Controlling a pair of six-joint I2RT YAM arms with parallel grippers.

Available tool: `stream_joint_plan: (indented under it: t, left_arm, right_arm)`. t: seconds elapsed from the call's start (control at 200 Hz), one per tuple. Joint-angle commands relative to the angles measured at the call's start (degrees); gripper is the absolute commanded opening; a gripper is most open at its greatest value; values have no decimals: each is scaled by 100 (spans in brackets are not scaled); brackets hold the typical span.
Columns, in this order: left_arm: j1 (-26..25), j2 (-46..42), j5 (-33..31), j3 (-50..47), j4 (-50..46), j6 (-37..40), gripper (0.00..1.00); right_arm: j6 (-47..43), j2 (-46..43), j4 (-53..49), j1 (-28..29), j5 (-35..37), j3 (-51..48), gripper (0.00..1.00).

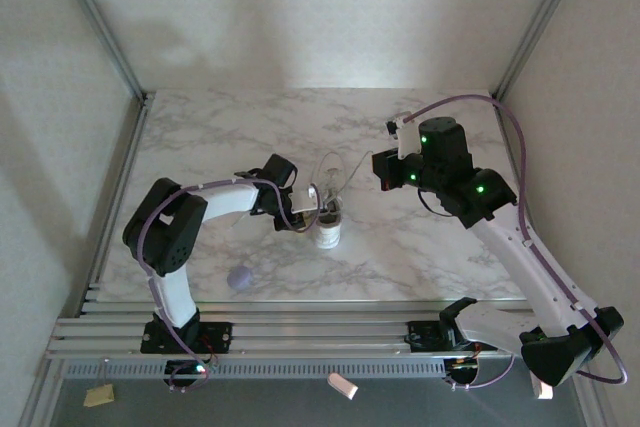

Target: Tie the shoes

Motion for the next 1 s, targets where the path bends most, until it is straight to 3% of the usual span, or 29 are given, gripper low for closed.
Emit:
stream_joint_plan:
  t: [0.0, 0.03, 0.26, 0.38, 0.501, 0.701, 0.816, 0.991]
  left_arm:
    - [-21, 136, -412, -54, -9, 159, 12]
    - [-25, 65, -401, -76, 27, 151, 0]
    - [-49, -1061, -509, -689, 894, -341, 0]
    - [-26, -1804, -848, -1225, 1957, -1406, 0]
    - [26, -2369, -1471, -1750, 2967, -2633, 0]
    - [80, -3095, -2642, -2481, 4037, -4054, 0]
    - [196, -3454, -3408, -2611, 4100, -4963, 0]
    - [260, -3590, -3844, -2397, 3487, -5769, 0]
  right_arm:
    - [-20, -84, -66, -41, -32, 52, 0]
    - [-20, -94, -75, -44, -24, 49, 0]
    - [-8, -219, -25, -43, 171, -20, 0]
    - [10, -323, -20, -43, 412, -93, 0]
    - [19, -395, -75, -44, 847, -171, 0]
    - [-16, -392, -310, -68, 1438, -227, 0]
    - [6, -331, -472, -157, 1880, -344, 0]
    - [246, -223, -430, -553, 1958, -835, 0]
